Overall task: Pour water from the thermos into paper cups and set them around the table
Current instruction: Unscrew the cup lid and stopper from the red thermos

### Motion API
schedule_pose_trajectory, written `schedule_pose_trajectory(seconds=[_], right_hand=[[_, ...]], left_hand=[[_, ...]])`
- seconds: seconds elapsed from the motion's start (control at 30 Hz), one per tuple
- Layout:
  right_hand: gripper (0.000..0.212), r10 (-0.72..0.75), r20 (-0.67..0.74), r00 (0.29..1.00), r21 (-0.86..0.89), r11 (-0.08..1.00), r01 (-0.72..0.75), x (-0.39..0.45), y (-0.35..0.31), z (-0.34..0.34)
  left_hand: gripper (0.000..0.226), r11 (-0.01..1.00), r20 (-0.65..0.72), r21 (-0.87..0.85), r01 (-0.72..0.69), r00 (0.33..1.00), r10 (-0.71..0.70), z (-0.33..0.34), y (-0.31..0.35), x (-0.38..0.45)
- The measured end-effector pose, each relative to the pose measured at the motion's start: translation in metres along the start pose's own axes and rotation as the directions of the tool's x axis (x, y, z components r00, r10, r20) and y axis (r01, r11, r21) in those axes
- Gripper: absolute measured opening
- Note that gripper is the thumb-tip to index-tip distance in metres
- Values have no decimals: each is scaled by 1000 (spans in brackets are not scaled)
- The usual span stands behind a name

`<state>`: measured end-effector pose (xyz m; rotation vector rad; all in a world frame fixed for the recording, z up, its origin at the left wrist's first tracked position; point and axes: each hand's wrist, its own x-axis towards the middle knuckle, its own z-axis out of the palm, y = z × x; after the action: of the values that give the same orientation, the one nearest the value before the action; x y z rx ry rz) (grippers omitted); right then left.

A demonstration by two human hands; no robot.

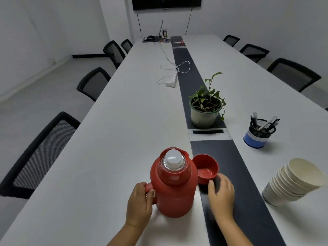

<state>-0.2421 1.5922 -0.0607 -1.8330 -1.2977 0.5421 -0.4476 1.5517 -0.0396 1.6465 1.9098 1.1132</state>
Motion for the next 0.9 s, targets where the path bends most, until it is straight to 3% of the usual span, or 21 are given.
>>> schedule_pose_trajectory(seconds=[0.03,0.1,0.17,0.23,0.33,0.43,0.53,0.7,0.8,0.9], right_hand=[[28,-104,-35,994,106,989,107,-4,-14,-9],[31,-374,-62,925,140,915,380,2,-49,-22],[35,-605,20,796,58,796,603,14,-88,-32],[42,-762,182,621,-106,613,783,12,-176,-25],[48,-656,430,620,-374,496,784,33,-198,-23],[39,-657,451,603,-320,512,797,29,-182,-16],[45,-685,367,629,-236,586,775,17,-165,-13],[40,-747,137,651,-180,627,758,11,-158,-6],[39,-745,8,667,-138,660,739,7,-156,-5],[49,-588,-100,803,67,801,595,3,-155,-11]], left_hand=[[39,1000,19,-3,20,1000,-20,-3,0,-4],[31,1000,28,-5,5,1000,-5,-4,0,-3],[20,1000,26,11,29,999,-29,5,3,5],[20,996,-66,-93,1,998,-8,-38,7,24],[27,997,-11,-74,16,1000,-17,-25,11,28],[20,996,19,-78,49,999,-48,-21,5,12],[30,997,-17,-62,45,999,-46,-16,3,0],[9,997,-24,-61,50,998,-52,-14,-2,2],[12,997,16,-54,63,998,-62,-13,-5,3],[19,998,-9,-52,39,999,-39,-13,-7,2]])
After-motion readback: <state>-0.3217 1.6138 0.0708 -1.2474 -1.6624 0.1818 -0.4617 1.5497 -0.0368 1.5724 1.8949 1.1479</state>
